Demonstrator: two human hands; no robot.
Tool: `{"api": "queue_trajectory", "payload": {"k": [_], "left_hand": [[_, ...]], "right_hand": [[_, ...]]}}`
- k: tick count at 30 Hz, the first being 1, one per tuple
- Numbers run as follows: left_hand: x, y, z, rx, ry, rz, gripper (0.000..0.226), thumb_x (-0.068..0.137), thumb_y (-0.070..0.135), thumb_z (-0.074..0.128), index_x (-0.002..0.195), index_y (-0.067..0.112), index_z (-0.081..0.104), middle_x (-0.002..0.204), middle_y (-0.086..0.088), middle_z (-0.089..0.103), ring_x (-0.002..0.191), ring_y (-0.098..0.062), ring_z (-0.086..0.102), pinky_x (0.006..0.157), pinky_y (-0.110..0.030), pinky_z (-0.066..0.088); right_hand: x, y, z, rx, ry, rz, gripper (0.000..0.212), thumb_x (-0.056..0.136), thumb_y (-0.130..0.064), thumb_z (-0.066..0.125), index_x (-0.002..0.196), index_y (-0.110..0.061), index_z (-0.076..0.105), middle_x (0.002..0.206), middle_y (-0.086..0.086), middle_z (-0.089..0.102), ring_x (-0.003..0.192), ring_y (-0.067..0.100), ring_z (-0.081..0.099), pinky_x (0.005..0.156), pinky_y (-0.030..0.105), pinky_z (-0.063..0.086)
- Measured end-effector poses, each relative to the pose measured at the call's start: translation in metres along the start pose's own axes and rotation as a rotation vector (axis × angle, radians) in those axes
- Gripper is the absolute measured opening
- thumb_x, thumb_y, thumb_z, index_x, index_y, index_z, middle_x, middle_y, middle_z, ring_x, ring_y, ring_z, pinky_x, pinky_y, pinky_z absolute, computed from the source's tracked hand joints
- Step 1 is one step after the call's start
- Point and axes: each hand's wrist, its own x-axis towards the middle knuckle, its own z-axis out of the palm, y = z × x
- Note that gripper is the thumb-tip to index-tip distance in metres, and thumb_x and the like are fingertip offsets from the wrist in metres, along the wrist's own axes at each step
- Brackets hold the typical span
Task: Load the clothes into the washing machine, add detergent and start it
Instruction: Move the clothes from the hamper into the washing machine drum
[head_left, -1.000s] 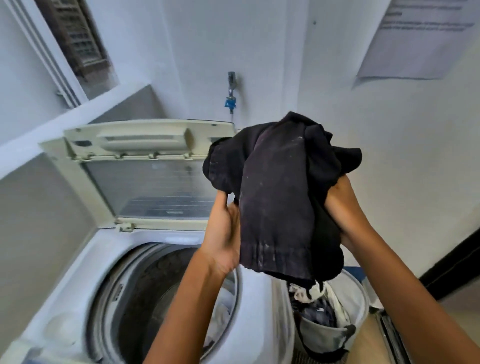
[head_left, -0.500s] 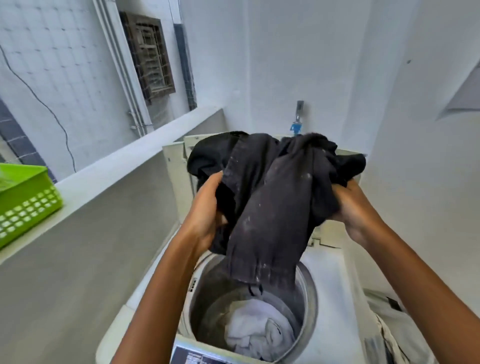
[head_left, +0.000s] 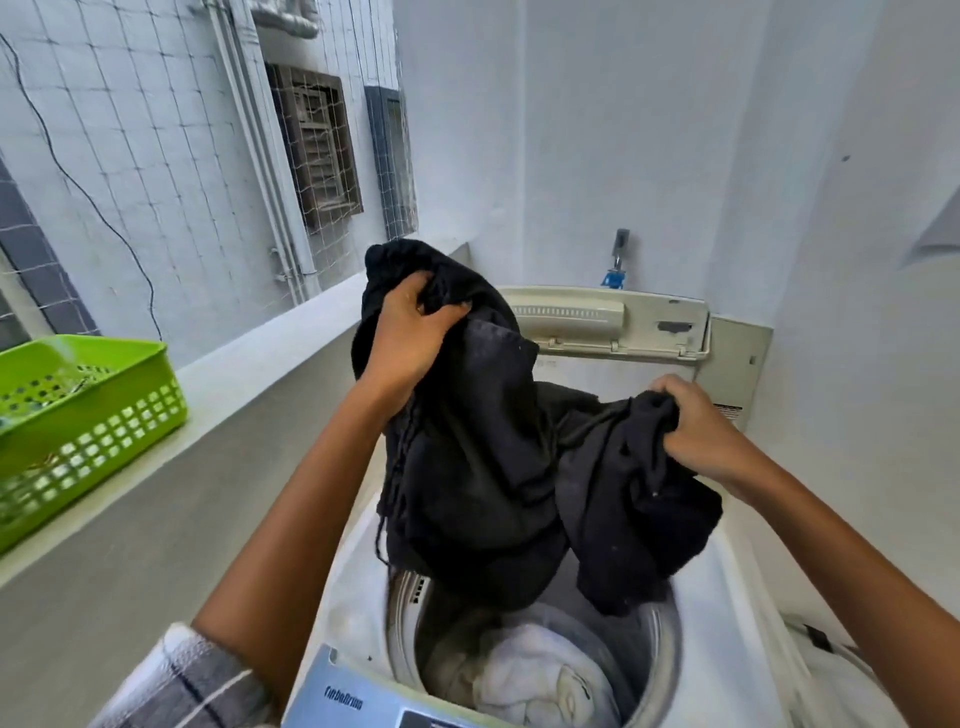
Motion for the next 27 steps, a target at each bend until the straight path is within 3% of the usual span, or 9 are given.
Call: {"api": "queue_trajectory", "payload": {"k": [2, 4, 9, 11, 15, 18, 21, 24, 27], "left_hand": [[0.011, 0.003, -0.004, 0.091, 0.003, 0.063, 0.018, 0.088, 0.012, 0.062, 0.106, 0.013, 0.062, 0.105, 0.000, 0.068, 0.093, -0.009, 0.063, 0.088, -0.022, 0.050], [0.022, 0.007, -0.008, 0.144, -0.027, 0.108, 0.017, 0.089, 0.011, 0.061, 0.106, 0.014, 0.063, 0.102, 0.000, 0.067, 0.094, -0.011, 0.063, 0.087, -0.024, 0.050], [0.045, 0.027, -0.018, 0.155, -0.098, 0.169, 0.019, 0.090, 0.005, 0.059, 0.107, 0.010, 0.063, 0.101, 0.001, 0.067, 0.091, -0.010, 0.064, 0.085, -0.021, 0.053], [0.054, 0.035, -0.022, 0.168, -0.086, 0.184, 0.021, 0.090, 0.005, 0.059, 0.110, 0.007, 0.063, 0.104, -0.003, 0.068, 0.094, -0.014, 0.065, 0.086, -0.023, 0.054], [0.067, 0.054, -0.019, 0.174, -0.061, 0.241, 0.018, 0.088, 0.006, 0.060, 0.106, 0.006, 0.064, 0.098, -0.001, 0.068, 0.084, -0.007, 0.065, 0.079, -0.020, 0.054], [0.068, 0.066, -0.004, 0.236, -0.115, 0.281, 0.008, 0.086, 0.008, 0.062, 0.085, 0.015, 0.060, 0.077, 0.008, 0.061, 0.067, 0.001, 0.056, 0.070, -0.018, 0.048], [0.065, 0.063, 0.013, 0.228, -0.196, 0.263, 0.005, 0.085, 0.010, 0.063, 0.089, 0.009, 0.061, 0.084, -0.003, 0.064, 0.076, -0.011, 0.058, 0.078, -0.030, 0.052], [0.061, 0.057, 0.023, 0.248, -0.245, 0.250, 0.007, 0.083, 0.014, 0.067, 0.085, 0.010, 0.062, 0.083, -0.004, 0.063, 0.075, -0.013, 0.057, 0.077, -0.033, 0.050], [0.058, 0.055, 0.025, 0.323, -0.274, 0.256, 0.015, 0.076, 0.027, 0.075, 0.080, 0.015, 0.068, 0.078, -0.004, 0.068, 0.069, -0.010, 0.058, 0.074, -0.037, 0.052]], "right_hand": [[0.001, 0.005, -0.002, -0.373, -0.088, -0.056, 0.026, 0.081, 0.001, 0.053, 0.090, -0.022, 0.046, 0.102, 0.005, 0.046, 0.091, 0.025, 0.052, 0.070, 0.035, 0.043], [-0.002, 0.005, -0.006, -0.651, -0.159, -0.021, 0.025, 0.082, -0.002, 0.046, 0.083, -0.027, 0.043, 0.098, -0.001, 0.048, 0.087, 0.023, 0.051, 0.060, 0.031, 0.037], [-0.004, 0.007, -0.010, -0.831, -0.350, 0.077, 0.036, 0.077, 0.005, 0.042, 0.077, -0.030, 0.046, 0.098, -0.006, 0.055, 0.089, 0.020, 0.052, 0.055, 0.025, 0.032], [-0.002, 0.007, -0.015, -0.806, -0.377, 0.069, 0.039, 0.077, 0.006, 0.045, 0.074, -0.031, 0.052, 0.101, -0.005, 0.061, 0.091, 0.019, 0.056, 0.061, 0.027, 0.040], [0.002, -0.002, -0.021, -0.539, -0.258, -0.032, 0.033, 0.083, 0.001, 0.055, 0.067, -0.027, 0.059, 0.079, -0.005, 0.067, 0.073, 0.014, 0.063, 0.057, 0.021, 0.042], [0.002, -0.024, -0.016, -0.095, -0.200, -0.129, 0.006, 0.087, -0.015, 0.064, 0.091, -0.019, 0.065, 0.085, 0.001, 0.067, 0.074, 0.017, 0.067, 0.063, 0.026, 0.052], [0.002, -0.054, -0.009, 0.185, -0.155, -0.142, 0.043, 0.084, -0.033, 0.066, 0.124, -0.024, 0.053, 0.107, 0.000, 0.064, 0.090, 0.016, 0.068, 0.073, 0.034, 0.057], [0.004, -0.081, 0.000, 0.259, -0.136, -0.150, 0.072, 0.078, -0.044, 0.070, 0.139, -0.033, 0.032, 0.128, -0.010, 0.049, 0.102, 0.014, 0.063, 0.078, 0.035, 0.057], [0.011, -0.097, 0.011, 0.205, -0.102, -0.184, 0.065, 0.082, -0.035, 0.069, 0.136, -0.024, 0.035, 0.116, -0.004, 0.059, 0.082, 0.019, 0.069, 0.067, 0.030, 0.057]]}}
